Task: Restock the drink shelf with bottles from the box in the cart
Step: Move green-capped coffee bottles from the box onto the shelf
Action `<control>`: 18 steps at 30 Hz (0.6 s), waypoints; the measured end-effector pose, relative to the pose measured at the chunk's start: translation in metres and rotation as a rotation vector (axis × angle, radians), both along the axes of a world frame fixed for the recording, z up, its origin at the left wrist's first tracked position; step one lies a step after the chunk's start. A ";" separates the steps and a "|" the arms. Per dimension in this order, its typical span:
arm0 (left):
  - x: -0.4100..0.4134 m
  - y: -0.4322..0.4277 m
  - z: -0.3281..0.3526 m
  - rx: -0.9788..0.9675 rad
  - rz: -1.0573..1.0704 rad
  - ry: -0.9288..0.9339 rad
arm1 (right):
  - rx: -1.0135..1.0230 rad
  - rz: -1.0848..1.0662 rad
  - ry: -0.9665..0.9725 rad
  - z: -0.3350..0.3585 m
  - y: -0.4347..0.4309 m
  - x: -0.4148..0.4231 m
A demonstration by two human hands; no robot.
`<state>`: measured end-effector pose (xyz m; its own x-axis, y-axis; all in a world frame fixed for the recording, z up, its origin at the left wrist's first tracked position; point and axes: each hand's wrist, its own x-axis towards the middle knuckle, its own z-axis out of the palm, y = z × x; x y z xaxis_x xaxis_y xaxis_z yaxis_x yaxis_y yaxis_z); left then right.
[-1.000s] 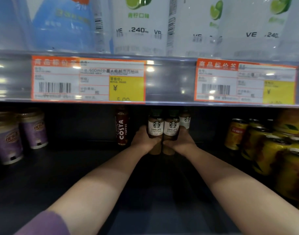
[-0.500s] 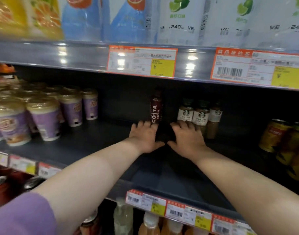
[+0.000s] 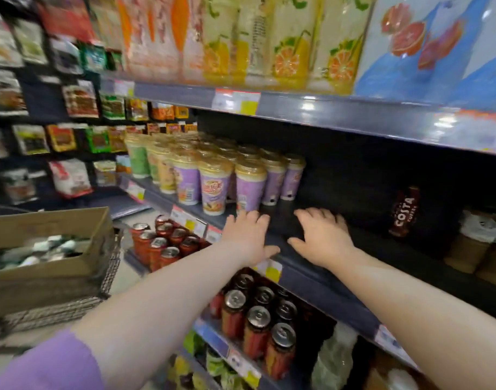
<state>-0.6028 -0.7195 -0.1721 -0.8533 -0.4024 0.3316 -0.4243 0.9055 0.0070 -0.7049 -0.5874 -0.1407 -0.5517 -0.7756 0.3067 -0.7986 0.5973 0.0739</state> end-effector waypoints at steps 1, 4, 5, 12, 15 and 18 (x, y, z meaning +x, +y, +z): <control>0.024 -0.021 -0.003 0.007 0.032 -0.002 | 0.001 0.034 -0.005 -0.002 -0.022 0.018; 0.103 -0.084 -0.012 0.017 0.144 -0.013 | 0.027 0.139 -0.041 -0.011 -0.092 0.081; 0.125 -0.101 -0.014 0.016 0.182 -0.012 | 0.031 0.166 -0.035 -0.015 -0.111 0.098; 0.296 -0.202 -0.032 0.057 0.436 -0.095 | 0.040 0.397 -0.031 -0.047 -0.239 0.237; 0.352 -0.230 -0.043 0.108 0.521 -0.100 | 0.097 0.470 -0.056 -0.061 -0.279 0.281; 0.393 -0.252 -0.061 0.144 0.596 -0.108 | 0.150 0.524 -0.085 -0.071 -0.314 0.314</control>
